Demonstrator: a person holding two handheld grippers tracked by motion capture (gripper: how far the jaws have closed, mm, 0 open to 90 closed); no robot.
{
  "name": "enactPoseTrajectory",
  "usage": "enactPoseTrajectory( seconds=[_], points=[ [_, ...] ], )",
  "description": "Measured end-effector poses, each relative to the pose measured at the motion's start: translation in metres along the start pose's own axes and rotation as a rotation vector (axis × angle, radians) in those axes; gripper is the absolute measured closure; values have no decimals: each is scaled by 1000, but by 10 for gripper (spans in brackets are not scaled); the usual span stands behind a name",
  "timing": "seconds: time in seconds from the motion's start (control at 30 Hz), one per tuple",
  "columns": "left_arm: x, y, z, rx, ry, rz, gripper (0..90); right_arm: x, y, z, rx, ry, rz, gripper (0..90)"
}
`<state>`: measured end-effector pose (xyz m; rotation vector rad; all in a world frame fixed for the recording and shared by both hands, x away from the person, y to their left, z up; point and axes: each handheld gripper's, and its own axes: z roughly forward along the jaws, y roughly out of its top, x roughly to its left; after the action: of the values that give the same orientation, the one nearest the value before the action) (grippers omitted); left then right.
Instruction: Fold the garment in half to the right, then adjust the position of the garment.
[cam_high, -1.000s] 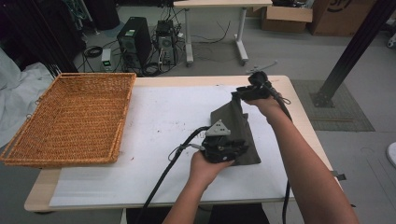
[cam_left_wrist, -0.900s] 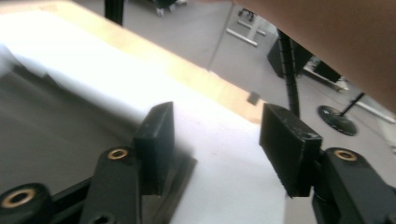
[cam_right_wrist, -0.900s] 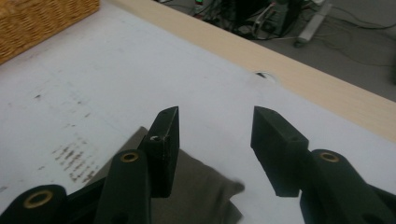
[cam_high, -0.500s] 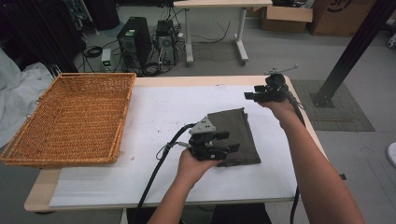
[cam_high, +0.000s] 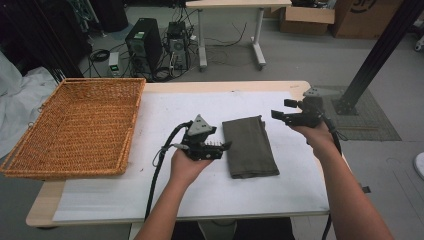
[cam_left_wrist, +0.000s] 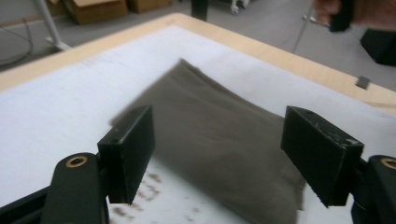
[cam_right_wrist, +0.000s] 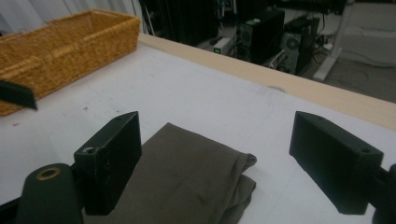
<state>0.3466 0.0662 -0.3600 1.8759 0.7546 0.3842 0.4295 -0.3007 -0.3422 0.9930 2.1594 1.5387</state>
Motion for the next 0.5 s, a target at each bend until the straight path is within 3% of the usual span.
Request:
enactPoseTrajectory(
  seconds=[0.13, 0.27, 0.37, 0.5],
  points=[
    [14, 0, -16, -80, 32, -10, 253, 7, -13, -11, -59, 33, -23, 149],
    [22, 1, -23, -123, 38, -28, 237, 10, -25, -19, -76, 43, -21, 150],
    [17, -1, -20, -106, 11, -25, 236, 8, -30, -25, -89, 27, -10, 150],
    [4, -11, -9, -66, -28, -5, 236, -1, -33, -17, -52, -7, 21, 151]
  ],
)
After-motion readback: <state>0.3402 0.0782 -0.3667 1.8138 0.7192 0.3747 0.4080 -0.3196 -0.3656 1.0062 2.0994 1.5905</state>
